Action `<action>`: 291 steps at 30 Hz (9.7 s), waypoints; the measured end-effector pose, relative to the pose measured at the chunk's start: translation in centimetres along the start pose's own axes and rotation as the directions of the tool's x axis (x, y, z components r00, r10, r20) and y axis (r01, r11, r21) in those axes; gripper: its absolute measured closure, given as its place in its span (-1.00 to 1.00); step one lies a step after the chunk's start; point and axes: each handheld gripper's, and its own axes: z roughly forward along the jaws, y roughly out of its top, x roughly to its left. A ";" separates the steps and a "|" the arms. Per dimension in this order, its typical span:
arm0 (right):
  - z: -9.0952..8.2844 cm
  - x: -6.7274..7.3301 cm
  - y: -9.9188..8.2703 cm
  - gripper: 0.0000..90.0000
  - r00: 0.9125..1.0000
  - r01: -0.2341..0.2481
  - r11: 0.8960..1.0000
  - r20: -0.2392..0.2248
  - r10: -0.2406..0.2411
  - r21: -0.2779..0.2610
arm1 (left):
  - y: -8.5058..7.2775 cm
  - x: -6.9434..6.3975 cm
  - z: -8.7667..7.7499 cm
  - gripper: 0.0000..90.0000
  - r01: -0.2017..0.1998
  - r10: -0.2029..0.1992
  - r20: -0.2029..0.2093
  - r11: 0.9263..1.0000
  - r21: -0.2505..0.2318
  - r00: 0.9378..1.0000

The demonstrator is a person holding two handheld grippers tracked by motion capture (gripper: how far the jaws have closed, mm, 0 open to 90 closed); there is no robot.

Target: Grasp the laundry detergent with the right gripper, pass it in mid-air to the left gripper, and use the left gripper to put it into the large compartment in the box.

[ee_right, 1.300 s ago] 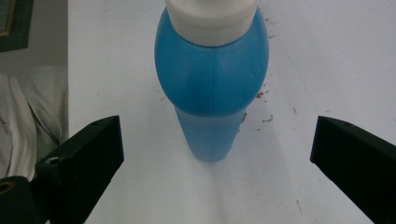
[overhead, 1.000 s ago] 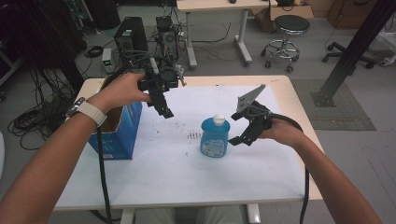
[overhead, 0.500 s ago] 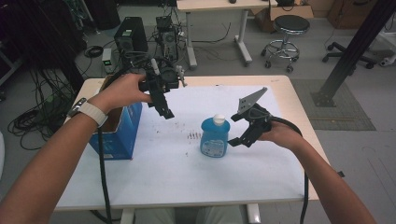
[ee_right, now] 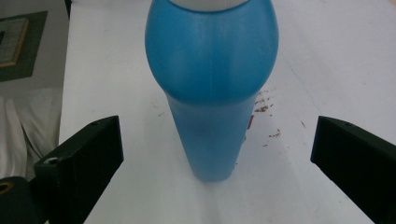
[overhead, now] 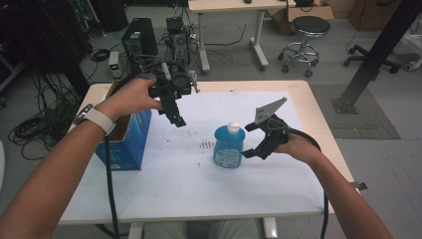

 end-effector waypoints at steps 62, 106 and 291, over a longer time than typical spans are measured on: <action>2.9 0.1 -1.9 -0.93 1.000 -0.020 0.992 0.009 0.022 -0.122 | 0.1 0.1 0.4 -0.91 0.003 -0.003 0.005 1.000 0.002 1.000; 5.3 0.1 -2.0 -0.57 1.000 -0.020 0.982 -0.011 0.018 -0.186 | 0.0 0.1 0.7 -0.91 0.012 -0.012 0.005 1.000 0.000 1.000; 2.8 7.5 6.8 0.00 0.963 0.217 0.960 -0.124 -0.241 -0.176 | 5.3 -10.8 -1.7 -0.39 -0.188 0.190 0.109 0.982 -0.025 0.976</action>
